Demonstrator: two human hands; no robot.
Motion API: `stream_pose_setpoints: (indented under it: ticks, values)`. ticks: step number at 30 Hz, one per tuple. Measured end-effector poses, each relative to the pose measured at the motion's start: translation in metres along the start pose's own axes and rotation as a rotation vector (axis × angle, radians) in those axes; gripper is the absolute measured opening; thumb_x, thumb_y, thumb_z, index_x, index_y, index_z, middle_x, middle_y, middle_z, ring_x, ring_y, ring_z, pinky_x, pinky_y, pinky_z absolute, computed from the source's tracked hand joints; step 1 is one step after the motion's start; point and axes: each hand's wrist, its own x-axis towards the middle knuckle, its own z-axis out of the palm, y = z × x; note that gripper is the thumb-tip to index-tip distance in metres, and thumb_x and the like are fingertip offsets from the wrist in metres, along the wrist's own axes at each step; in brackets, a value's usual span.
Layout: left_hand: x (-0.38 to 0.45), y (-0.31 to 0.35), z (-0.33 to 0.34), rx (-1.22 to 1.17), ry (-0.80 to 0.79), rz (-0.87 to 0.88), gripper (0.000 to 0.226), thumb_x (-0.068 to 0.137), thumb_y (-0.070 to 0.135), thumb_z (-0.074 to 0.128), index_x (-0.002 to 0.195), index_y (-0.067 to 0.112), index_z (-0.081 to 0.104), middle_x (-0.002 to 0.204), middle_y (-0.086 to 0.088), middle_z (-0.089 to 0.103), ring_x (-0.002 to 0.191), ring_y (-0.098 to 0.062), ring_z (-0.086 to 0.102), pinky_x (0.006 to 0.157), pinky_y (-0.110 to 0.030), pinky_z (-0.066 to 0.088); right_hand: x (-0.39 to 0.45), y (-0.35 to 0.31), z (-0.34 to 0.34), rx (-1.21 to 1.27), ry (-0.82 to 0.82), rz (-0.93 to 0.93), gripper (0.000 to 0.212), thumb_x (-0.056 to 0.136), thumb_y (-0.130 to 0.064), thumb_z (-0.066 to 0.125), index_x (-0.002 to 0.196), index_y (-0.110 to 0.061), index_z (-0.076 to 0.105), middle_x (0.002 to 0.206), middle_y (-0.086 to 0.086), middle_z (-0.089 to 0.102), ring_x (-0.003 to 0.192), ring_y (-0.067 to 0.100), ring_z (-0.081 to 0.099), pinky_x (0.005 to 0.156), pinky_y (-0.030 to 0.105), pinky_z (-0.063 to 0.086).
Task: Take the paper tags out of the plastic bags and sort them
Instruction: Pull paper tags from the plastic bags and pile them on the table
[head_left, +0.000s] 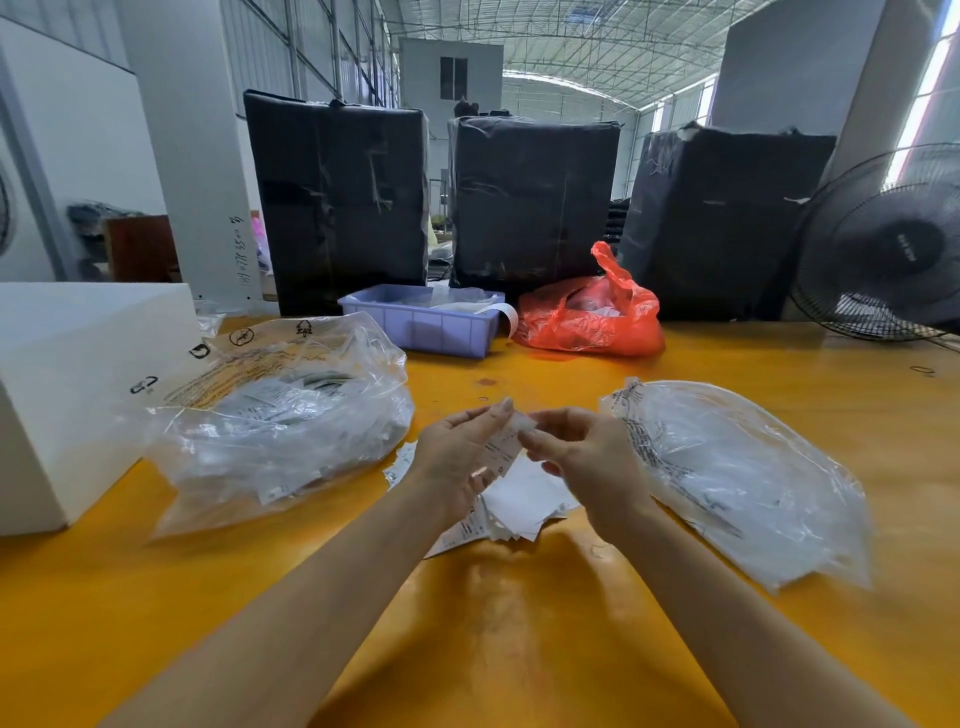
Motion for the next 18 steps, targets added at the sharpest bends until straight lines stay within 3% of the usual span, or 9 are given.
stream_pose_setpoints:
  ticks: [3, 8, 15, 18]
  values:
    - [0.003, 0.001, -0.007, 0.261, -0.013, 0.036, 0.017, 0.08, 0.027, 0.073, 0.082, 0.015, 0.061, 0.07, -0.001, 0.066, 0.068, -0.013, 0.058, 0.061, -0.024, 0.045, 0.004, 0.001, -0.006, 0.06, 0.016, 0.038, 0.008, 0.084, -0.006, 0.068, 0.078, -0.011, 0.067, 0.069, 0.007, 0.066, 0.061, 0.015, 0.059, 0.062, 0.025, 0.049]
    - [0.009, 0.003, -0.018, 0.56, -0.053, 0.127, 0.011, 0.08, 0.025, 0.073, 0.077, 0.016, 0.068, 0.066, 0.004, 0.066, 0.064, -0.011, 0.053, 0.06, -0.022, 0.042, 0.007, 0.003, -0.01, 0.099, 0.02, 0.083, 0.006, 0.083, -0.009, 0.069, 0.077, -0.011, 0.07, 0.066, 0.007, 0.068, 0.061, 0.016, 0.061, 0.056, 0.022, 0.049]
    - [0.009, 0.012, -0.02, 0.55, -0.037, 0.095, 0.01, 0.074, 0.02, 0.078, 0.072, 0.013, 0.071, 0.056, 0.005, 0.065, 0.055, -0.01, 0.044, 0.049, -0.019, 0.036, 0.005, -0.001, -0.011, 0.07, 0.03, 0.105, 0.006, 0.086, -0.012, 0.066, 0.086, -0.009, 0.071, 0.066, 0.0, 0.071, 0.058, 0.01, 0.062, 0.057, 0.021, 0.047]
    - [0.013, 0.036, -0.03, 0.412, 0.096, 0.198, 0.01, 0.074, 0.016, 0.077, 0.078, 0.009, 0.07, 0.064, -0.003, 0.064, 0.051, -0.009, 0.046, 0.043, -0.017, 0.038, 0.006, -0.009, -0.025, 0.073, 0.127, 0.058, 0.009, 0.09, -0.014, 0.06, 0.086, -0.016, 0.067, 0.072, -0.004, 0.073, 0.061, 0.007, 0.065, 0.059, 0.02, 0.047]
